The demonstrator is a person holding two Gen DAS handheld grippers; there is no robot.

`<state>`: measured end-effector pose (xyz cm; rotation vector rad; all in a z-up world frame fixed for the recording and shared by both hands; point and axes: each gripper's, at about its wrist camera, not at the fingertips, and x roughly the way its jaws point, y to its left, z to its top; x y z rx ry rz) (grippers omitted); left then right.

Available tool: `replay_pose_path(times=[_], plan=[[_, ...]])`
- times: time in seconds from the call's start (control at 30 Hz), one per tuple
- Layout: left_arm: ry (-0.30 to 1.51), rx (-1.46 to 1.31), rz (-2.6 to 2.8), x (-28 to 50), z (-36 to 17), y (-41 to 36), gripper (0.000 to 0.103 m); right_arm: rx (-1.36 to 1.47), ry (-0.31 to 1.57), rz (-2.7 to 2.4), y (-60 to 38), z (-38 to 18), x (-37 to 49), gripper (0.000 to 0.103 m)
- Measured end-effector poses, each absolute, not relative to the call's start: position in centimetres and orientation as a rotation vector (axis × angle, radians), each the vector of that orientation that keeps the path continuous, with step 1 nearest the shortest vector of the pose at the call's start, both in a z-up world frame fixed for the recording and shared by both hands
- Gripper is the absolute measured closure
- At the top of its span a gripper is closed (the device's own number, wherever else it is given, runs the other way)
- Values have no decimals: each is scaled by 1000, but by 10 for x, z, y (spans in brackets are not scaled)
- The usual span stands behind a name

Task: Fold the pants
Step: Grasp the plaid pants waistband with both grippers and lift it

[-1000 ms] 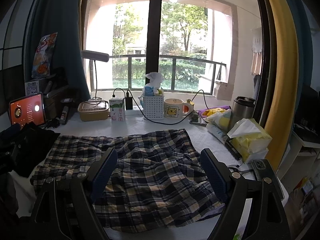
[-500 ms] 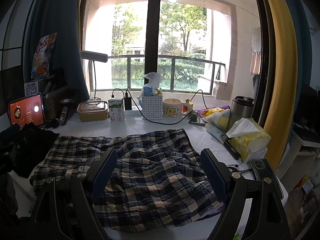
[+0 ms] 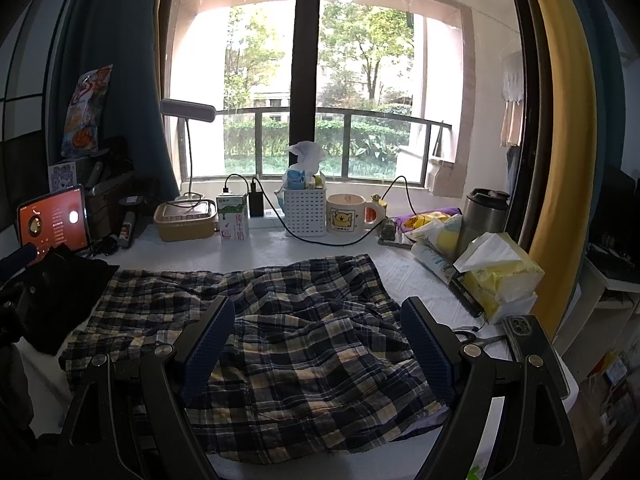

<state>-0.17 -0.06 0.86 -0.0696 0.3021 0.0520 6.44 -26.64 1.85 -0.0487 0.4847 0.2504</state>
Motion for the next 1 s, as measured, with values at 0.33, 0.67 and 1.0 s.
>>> replay_pose_path(times=[0.33,0.67,1.0], plan=[[442,-22,136,67,-6,34,1,-137,524,296,-268,9,129,16],[765,-31,194,159,-64,96,1,-140,690,300,-291,-25,251,16],[924,-97,169,197,-97,132,7,45,968,431,-294,-70,349,17]])
